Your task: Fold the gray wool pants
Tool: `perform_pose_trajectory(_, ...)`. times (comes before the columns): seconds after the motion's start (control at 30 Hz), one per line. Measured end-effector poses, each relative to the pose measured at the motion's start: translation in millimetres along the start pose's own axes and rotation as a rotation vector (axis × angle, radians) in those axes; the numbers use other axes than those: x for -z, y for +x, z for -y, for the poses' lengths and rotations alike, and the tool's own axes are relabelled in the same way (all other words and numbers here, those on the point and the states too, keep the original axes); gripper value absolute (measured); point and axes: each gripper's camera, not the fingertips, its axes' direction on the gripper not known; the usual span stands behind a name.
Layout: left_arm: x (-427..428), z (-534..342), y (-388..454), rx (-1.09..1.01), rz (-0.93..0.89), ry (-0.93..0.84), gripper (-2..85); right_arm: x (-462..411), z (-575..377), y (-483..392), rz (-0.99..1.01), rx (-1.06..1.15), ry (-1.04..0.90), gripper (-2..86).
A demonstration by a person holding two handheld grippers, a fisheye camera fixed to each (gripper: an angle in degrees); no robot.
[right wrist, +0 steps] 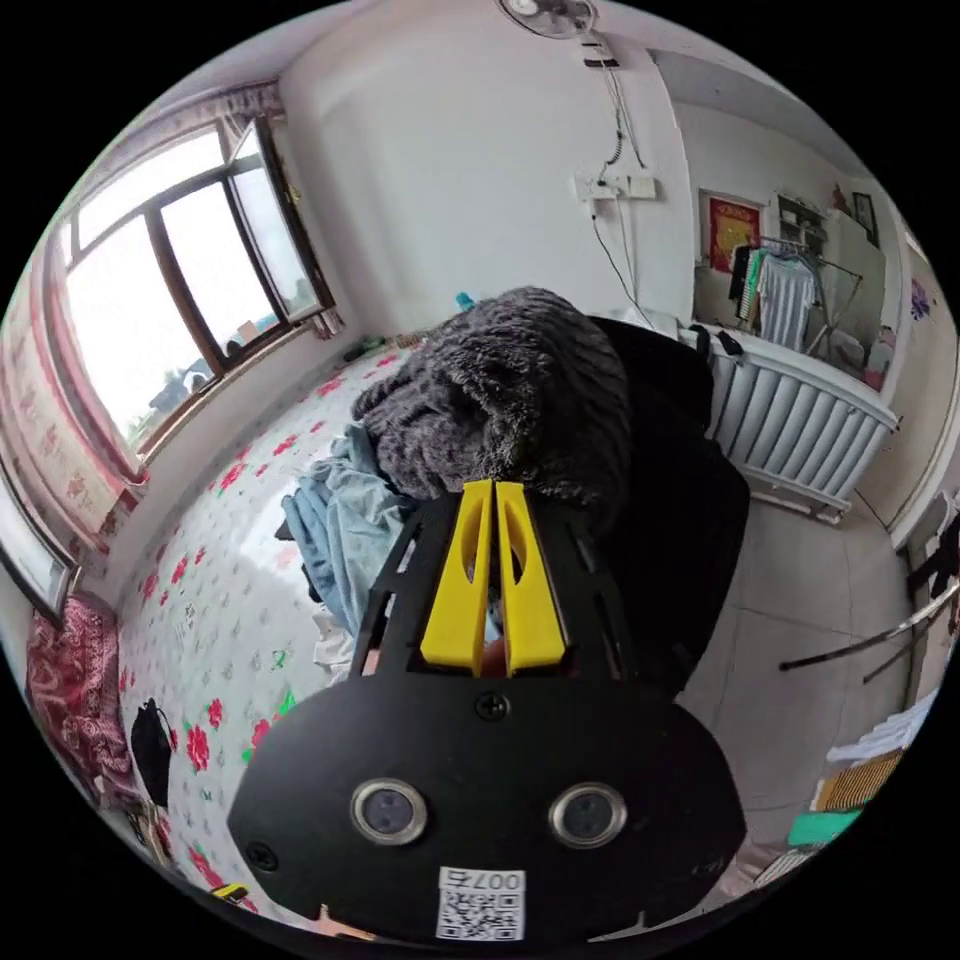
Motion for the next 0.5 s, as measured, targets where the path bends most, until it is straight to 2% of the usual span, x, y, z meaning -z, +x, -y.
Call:
perform_pose_trajectory(0.13, 14.5, -25.2, -17.0, -0.017, -0.002, 0.084, -1.0, 53.6, 10.4, -109.1, 0.251, 0.280, 0.060, -0.2)
perform_pose_trajectory(0.23, 27.3, -46.4, -36.7, -0.002, -0.039, 0.156, -1.0, 99.5, -33.6, -220.5, 0.465, 0.693, 0.010, -0.2)
perform_pose_trajectory(0.27, 32.0, -56.0, -45.4, 0.006, -0.054, 0.185, -1.0, 125.7, -64.8, -257.7, 0.736, 0.841, 0.016, -0.2)
perform_pose_trajectory(0.3, 34.1, -60.9, -49.9, 0.011, -0.061, 0.197, -1.0, 143.2, -95.7, -297.1, 0.953, 0.905, -0.057, -0.1)
perform_pose_trajectory(0.37, 40.1, -81.7, -67.7, 0.027, -0.084, 0.244, -1.0, 158.7, -158.4, -360.3, 1.108, 1.002, -0.163, 0.0)
perform_pose_trajectory(0.43, 39.7, -96.1, -81.4, 0.043, -0.093, 0.249, -1.0, 161.2, -234.9, -416.5, 1.110, 1.100, -0.263, 0.2)
perform_pose_trajectory(0.5, 38.4, -111.8, -96.1, 0.067, -0.099, 0.243, -1.0, 137.4, -323.3, -464.2, 0.971, 1.131, -0.419, 0.7)
